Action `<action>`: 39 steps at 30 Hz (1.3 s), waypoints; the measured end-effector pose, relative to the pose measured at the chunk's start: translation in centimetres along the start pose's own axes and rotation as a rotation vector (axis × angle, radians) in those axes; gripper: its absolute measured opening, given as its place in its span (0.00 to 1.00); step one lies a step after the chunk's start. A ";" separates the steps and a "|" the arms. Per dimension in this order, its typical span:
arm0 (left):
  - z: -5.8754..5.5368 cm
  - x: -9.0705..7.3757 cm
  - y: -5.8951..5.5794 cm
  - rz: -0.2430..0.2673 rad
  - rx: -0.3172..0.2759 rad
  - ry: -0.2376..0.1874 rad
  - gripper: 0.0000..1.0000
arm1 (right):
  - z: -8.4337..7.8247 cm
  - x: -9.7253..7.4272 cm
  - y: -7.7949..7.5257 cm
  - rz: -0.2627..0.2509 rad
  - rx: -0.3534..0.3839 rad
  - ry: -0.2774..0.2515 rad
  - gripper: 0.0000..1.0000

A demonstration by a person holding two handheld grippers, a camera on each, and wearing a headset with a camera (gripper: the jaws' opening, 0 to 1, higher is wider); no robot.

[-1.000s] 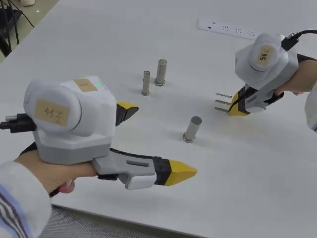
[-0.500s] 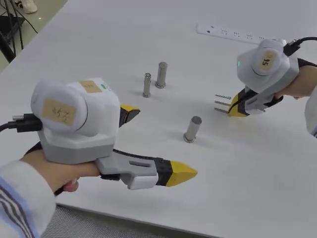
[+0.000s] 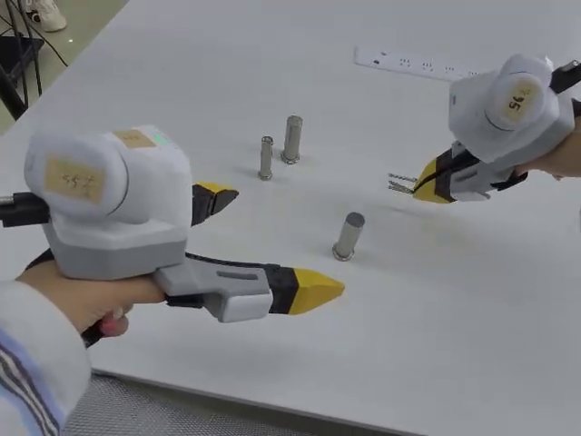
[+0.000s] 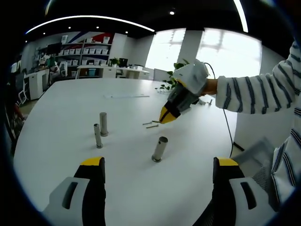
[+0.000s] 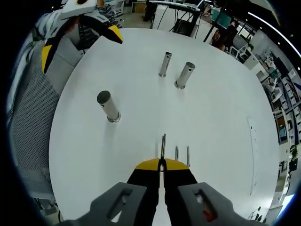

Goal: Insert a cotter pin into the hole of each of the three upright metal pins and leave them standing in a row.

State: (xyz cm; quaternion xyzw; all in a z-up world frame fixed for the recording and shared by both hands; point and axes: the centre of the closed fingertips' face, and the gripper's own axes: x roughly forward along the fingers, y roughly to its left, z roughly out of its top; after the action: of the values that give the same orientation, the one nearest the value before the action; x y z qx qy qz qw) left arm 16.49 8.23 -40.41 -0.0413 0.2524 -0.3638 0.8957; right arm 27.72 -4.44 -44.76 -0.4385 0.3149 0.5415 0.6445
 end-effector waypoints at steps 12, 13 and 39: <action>1.3 0.8 -0.2 -0.034 -0.003 0.006 0.89 | 3.1 -3.2 0.6 -0.096 -0.015 -0.132 0.00; 1.5 0.9 -0.3 -0.038 -0.002 0.008 0.87 | 3.3 -3.4 0.7 -0.101 -0.020 -0.143 0.00; 5.4 3.5 -2.8 -0.209 -0.107 -0.040 0.55 | 7.9 -5.1 3.8 -0.233 -0.241 -0.238 0.00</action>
State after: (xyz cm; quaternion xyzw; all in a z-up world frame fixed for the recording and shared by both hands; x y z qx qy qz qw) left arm 19.42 3.28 -36.51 -0.1224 0.2476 -0.4404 0.8543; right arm 22.37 0.71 -37.82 -0.4788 0.1166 0.5450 0.6783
